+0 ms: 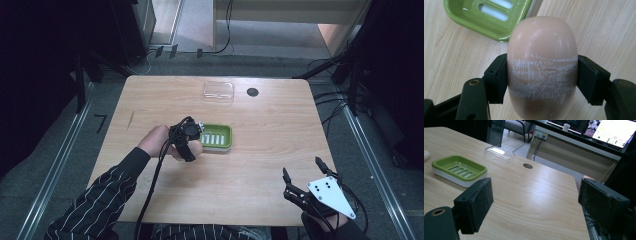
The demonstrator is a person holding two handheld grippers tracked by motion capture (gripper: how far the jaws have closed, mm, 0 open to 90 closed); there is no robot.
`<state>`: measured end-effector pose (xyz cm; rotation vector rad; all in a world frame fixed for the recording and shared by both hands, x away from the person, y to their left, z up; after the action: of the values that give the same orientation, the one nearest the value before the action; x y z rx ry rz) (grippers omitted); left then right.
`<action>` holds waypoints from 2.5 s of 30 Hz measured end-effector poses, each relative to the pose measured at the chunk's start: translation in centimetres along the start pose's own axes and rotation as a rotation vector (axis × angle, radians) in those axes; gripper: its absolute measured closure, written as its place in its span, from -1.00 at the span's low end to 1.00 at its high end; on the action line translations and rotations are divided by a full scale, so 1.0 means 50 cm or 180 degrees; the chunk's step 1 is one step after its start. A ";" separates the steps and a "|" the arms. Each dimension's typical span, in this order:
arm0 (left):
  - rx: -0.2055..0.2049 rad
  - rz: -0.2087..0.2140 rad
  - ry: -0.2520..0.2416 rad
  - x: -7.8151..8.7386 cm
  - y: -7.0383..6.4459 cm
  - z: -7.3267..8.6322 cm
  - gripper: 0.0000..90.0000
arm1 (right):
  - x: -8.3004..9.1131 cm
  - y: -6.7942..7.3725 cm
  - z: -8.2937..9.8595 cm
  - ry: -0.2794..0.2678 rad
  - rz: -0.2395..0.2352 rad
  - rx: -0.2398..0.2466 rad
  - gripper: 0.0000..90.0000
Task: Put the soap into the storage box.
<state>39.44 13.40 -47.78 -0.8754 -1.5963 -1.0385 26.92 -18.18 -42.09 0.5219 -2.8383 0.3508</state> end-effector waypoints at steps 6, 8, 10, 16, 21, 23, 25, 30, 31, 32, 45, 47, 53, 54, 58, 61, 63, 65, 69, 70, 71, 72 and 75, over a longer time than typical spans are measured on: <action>-0.0045 -0.0024 -0.0024 0.005 0.003 -0.001 -0.25 | 0.003 0.007 -0.004 -0.0011 -0.0003 0.0028 -0.70; -0.0052 -0.0031 -0.0046 0.010 0.006 -0.004 -0.25 | 0.002 0.008 -0.004 -0.0001 0.0001 0.0034 -0.70; -0.0055 -0.0039 -0.0080 0.013 0.009 -0.009 -0.25 | 0.001 0.008 -0.004 0.0007 -0.0002 0.0027 -0.70; -0.0074 -0.0075 -0.0110 0.020 0.017 -0.019 -0.25 | -0.001 0.008 -0.004 0.0000 -0.0011 0.0022 -0.70; -0.0067 -0.0102 -0.0145 0.025 0.020 -0.024 -0.25 | -0.001 0.008 -0.004 0.0003 -0.0014 0.0020 -0.70; -0.0078 -0.0102 -0.0155 0.028 0.022 -0.026 -0.25 | -0.002 0.009 -0.004 0.0008 -0.0018 0.0028 -0.70; -0.0085 -0.0105 -0.0155 0.028 0.023 -0.026 -0.25 | -0.001 0.009 -0.003 0.0014 -0.0018 0.0031 -0.70; -0.0100 -0.0108 -0.0160 0.029 0.026 -0.031 -0.25 | 0.004 0.005 -0.001 0.0013 0.0011 -0.0006 -0.70; -0.0105 -0.0112 -0.0156 0.029 0.027 -0.031 -0.25 | 0.004 0.005 -0.001 0.0013 0.0011 0.0003 -0.70; -0.0108 -0.0114 -0.0160 0.029 0.028 -0.031 -0.25 | 0.005 0.004 -0.001 0.0017 0.0010 0.0019 -0.70; -0.0150 -0.0139 -0.0158 0.030 0.034 -0.039 -0.25 | 0.008 0.002 0.002 0.0024 0.0023 -0.0007 -0.70; -0.0162 -0.0150 -0.0164 0.029 0.036 -0.040 -0.25 | 0.009 0.001 0.002 0.0023 0.0022 -0.0010 -0.70; -0.0159 -0.0154 -0.0228 0.039 0.042 -0.051 -0.25 | 0.014 -0.001 0.004 0.0016 0.0021 -0.0018 -0.70; -0.0181 -0.0159 -0.0233 0.041 0.043 -0.053 -0.25 | 0.015 -0.001 0.004 0.0025 0.0030 -0.0028 -0.70; -0.0232 -0.0170 -0.0256 0.044 0.044 -0.062 -0.25 | 0.018 -0.002 0.007 0.0049 0.0046 -0.0032 -0.70; -0.0278 -0.0181 -0.0244 0.041 0.045 -0.068 -0.25 | 0.021 -0.005 0.008 0.0054 0.0065 -0.0045 -0.70; -0.0302 -0.0180 -0.0236 0.037 0.046 -0.071 -0.25 | 0.022 -0.005 0.009 0.0065 0.0074 -0.0051 -0.70; -0.0312 -0.0185 -0.0235 0.034 0.049 -0.075 -0.25 | 0.024 -0.006 0.010 0.0066 0.0075 -0.0047 -0.70; -0.0352 -0.0182 -0.0263 0.034 0.053 -0.085 -0.25 | 0.028 -0.009 0.011 0.0062 0.0101 -0.0068 -0.70; -0.0377 -0.0187 -0.0275 0.033 0.054 -0.088 -0.25 | 0.028 -0.009 0.011 0.0059 0.0100 -0.0063 -0.70; -0.0412 -0.0188 -0.0273 0.034 0.054 -0.090 -0.25 | 0.029 -0.009 0.012 0.0064 0.0102 -0.0059 -0.70; -0.0421 -0.0175 -0.0286 0.033 0.053 -0.093 -0.25 | 0.030 -0.009 0.012 0.0068 0.0102 -0.0067 -0.70; -0.0464 -0.0173 -0.0302 0.030 0.054 -0.101 -0.25 | 0.031 -0.009 0.012 0.0067 0.0117 -0.0072 -0.70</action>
<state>43.29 9.76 -45.09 -0.9969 -1.6467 -1.1785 25.56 -19.24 -42.13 0.4597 -2.8314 0.3286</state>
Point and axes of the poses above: each handheld gripper's, and its own axes: x roughly backward along the jaws, z roughly out of its underside, y roughly to its left, the point moved 8 cm from there along -x, roughly forward along the jaws, and after that the axes turned 9 degrees about -z, right-handed, at the moved point
